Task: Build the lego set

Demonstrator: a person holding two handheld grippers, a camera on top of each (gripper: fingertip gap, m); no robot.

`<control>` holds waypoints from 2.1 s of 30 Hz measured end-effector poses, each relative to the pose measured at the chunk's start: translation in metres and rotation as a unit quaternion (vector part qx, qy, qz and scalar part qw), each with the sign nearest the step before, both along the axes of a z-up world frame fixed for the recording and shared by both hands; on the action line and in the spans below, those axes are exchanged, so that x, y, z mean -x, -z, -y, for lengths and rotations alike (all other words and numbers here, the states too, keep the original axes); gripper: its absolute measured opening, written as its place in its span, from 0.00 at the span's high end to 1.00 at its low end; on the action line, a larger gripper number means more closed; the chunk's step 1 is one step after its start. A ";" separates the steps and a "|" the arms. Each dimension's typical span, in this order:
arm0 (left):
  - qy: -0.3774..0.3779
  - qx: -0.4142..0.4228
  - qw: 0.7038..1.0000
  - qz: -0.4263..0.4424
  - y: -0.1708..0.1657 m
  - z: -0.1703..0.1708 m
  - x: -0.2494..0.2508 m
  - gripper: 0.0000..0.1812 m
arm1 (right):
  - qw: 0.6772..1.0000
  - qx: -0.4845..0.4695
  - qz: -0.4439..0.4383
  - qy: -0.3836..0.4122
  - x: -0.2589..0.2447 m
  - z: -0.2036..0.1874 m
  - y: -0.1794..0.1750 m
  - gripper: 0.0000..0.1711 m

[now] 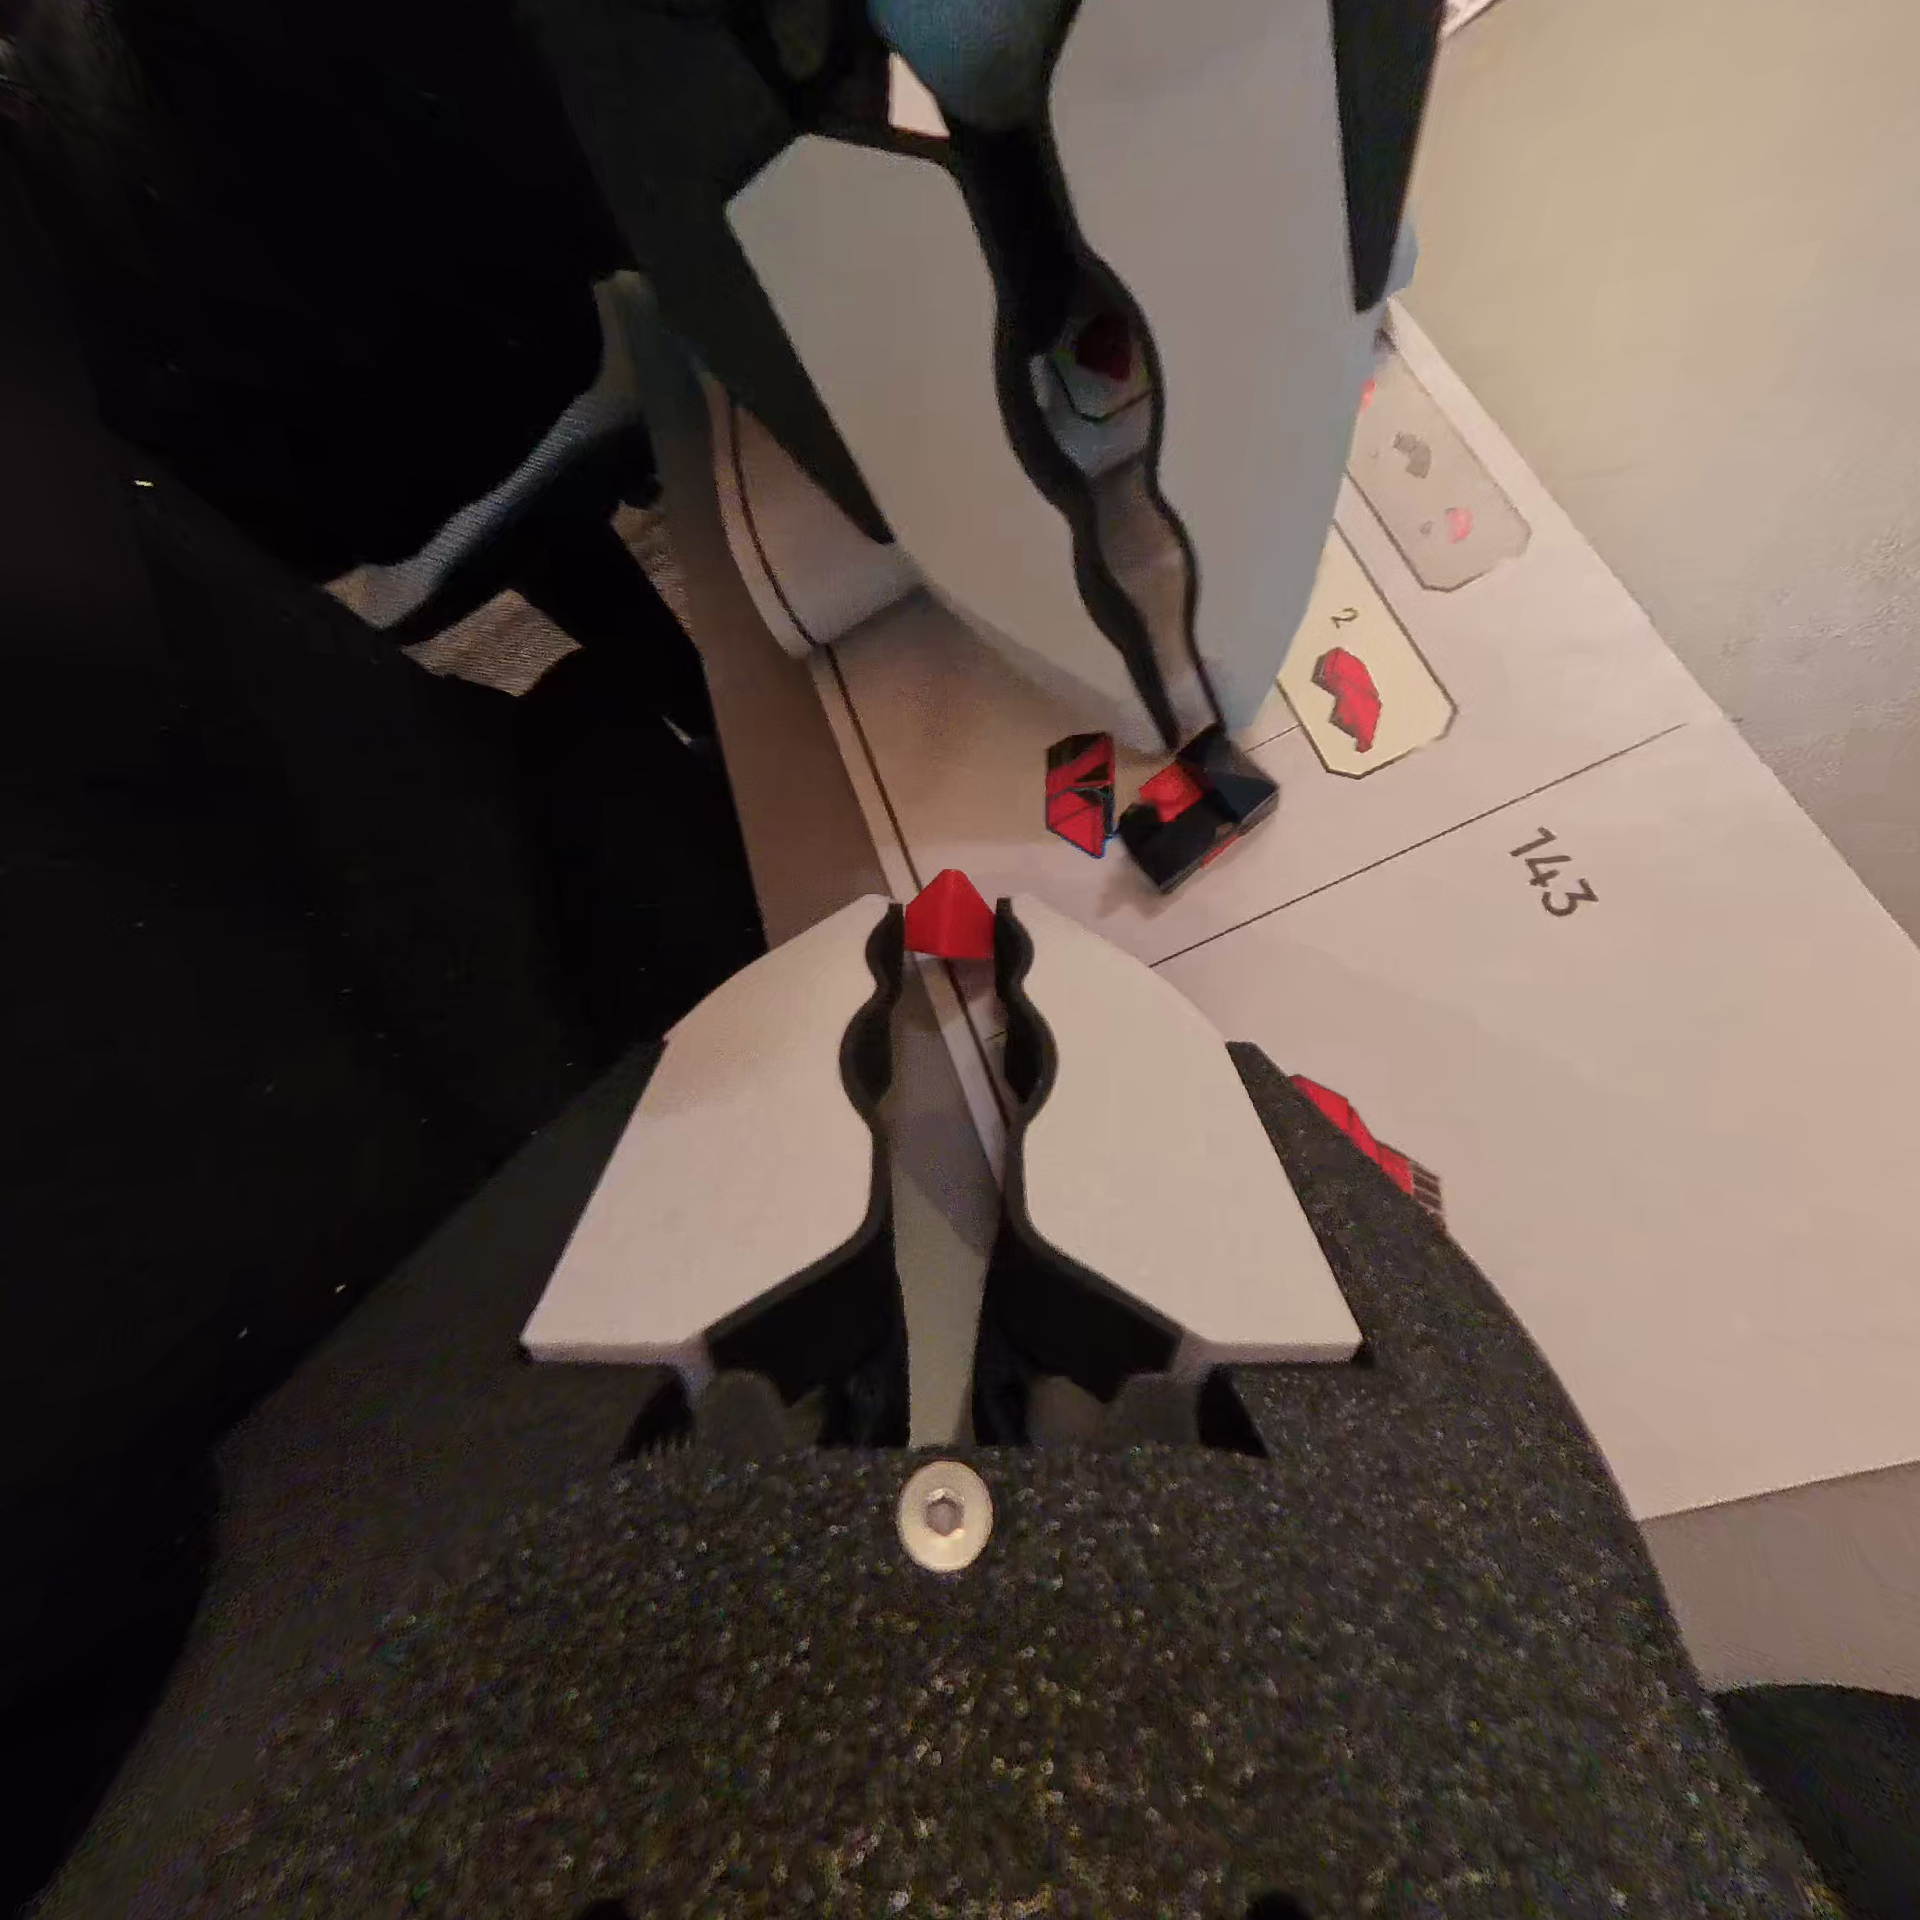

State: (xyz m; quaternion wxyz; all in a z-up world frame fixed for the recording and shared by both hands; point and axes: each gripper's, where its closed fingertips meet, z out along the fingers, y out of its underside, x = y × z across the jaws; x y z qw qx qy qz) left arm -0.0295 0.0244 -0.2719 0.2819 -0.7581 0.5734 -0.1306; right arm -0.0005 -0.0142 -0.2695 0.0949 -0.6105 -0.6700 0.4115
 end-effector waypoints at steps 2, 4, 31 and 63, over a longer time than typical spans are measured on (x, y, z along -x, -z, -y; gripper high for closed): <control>-0.001 0.007 1.000 0.005 0.001 0.004 -0.002 0.96 | 1.000 -0.008 0.000 0.011 0.003 -0.004 0.001 0.90; -0.009 0.007 1.000 0.008 0.002 0.005 -0.002 0.96 | 0.999 -0.020 0.002 0.028 0.004 -0.012 0.002 0.90; -0.174 -0.064 0.972 0.146 -0.033 -0.006 0.023 0.87 | 0.980 -0.167 -0.106 0.016 -0.017 -0.077 -0.027 0.90; -0.205 -0.067 0.958 0.187 -0.027 -0.011 0.028 0.87 | 0.967 -0.200 -0.125 0.096 -0.005 -0.096 -0.045 0.53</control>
